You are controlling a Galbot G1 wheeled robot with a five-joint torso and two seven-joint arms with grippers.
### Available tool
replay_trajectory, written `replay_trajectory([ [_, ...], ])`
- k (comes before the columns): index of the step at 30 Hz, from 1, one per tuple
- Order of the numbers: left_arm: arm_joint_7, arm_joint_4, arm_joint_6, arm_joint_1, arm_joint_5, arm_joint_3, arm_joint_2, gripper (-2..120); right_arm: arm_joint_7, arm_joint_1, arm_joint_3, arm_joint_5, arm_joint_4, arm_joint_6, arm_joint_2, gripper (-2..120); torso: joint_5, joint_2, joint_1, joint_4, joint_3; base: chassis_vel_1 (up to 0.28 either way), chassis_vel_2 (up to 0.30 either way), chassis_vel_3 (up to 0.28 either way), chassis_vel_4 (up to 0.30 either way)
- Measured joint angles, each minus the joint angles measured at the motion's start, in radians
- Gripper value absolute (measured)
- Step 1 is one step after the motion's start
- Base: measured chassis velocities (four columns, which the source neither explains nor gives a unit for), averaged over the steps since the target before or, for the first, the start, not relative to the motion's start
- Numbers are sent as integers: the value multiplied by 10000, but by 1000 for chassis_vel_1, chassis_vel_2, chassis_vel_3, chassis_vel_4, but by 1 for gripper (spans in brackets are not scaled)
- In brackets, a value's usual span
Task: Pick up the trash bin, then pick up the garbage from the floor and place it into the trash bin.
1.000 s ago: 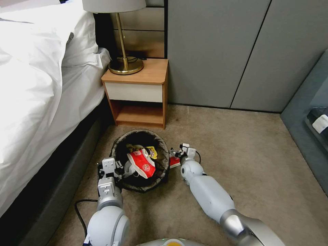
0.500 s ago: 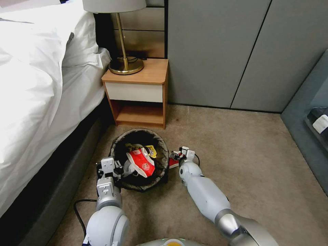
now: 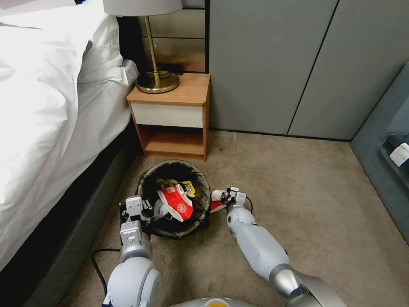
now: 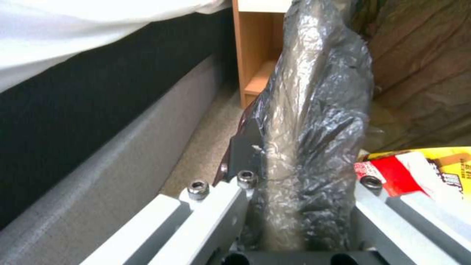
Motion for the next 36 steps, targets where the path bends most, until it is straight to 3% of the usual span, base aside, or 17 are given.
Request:
replay_trajectory([
  [3,-1,0,0,-1,-5,21,0,0,-2,35,9,-62,-100,83,-2,0,0,0,0,0,0,0,0,0,0],
  [17,-11,-8,28,-46,-64,28,37,0,0,122,67,-306,-242,582,-5,0,0,0,-1,0,0,0,0,0,0],
  [21,-12,27,34,-63,-128,10,44,0,133,-73,-10,-308,539,1112,-115,0,2,0,-1,3,0,0,0,0,0],
  [25,-25,117,70,-91,-218,17,95,0,283,-798,-236,-716,2845,1724,-685,0,1,1,0,0,0,0,0,0,0],
  [26,-25,117,70,-91,-218,17,95,0,283,-798,-236,-716,2845,1724,-685,0,1,1,0,0,0,0,0,0,0],
  [28,-27,187,125,-147,-310,63,112,0,141,-1403,-313,-1750,4955,2336,-1127,0,0,0,-1,-4,0,0,0,0,0],
  [29,-27,187,125,-147,-310,63,112,0,141,-1403,-313,-1750,4955,2336,-1127,0,0,0,-1,-4,0,0,0,0,0],
  [31,-29,230,150,-166,-327,105,121,0,-112,-1783,-460,-2226,6556,2648,-1439,0,-1,0,-1,-1,0,0,0,0,0],
  [32,-32,260,159,-173,-328,152,119,0,-342,-2168,-727,-2462,7993,2793,-1732,0,-1,0,-2,-1,0,0,0,0,0],
  [33,-32,260,159,-173,-328,152,119,0,-342,-2168,-727,-2462,7993,2793,-1732,0,-1,0,-2,-1,0,0,0,0,0],
  [36,-30,296,161,-163,-322,166,108,0,-698,-2880,-1315,-2835,10424,2884,-2171,0,0,1,-1,0,-1,0,0,0,0],
])
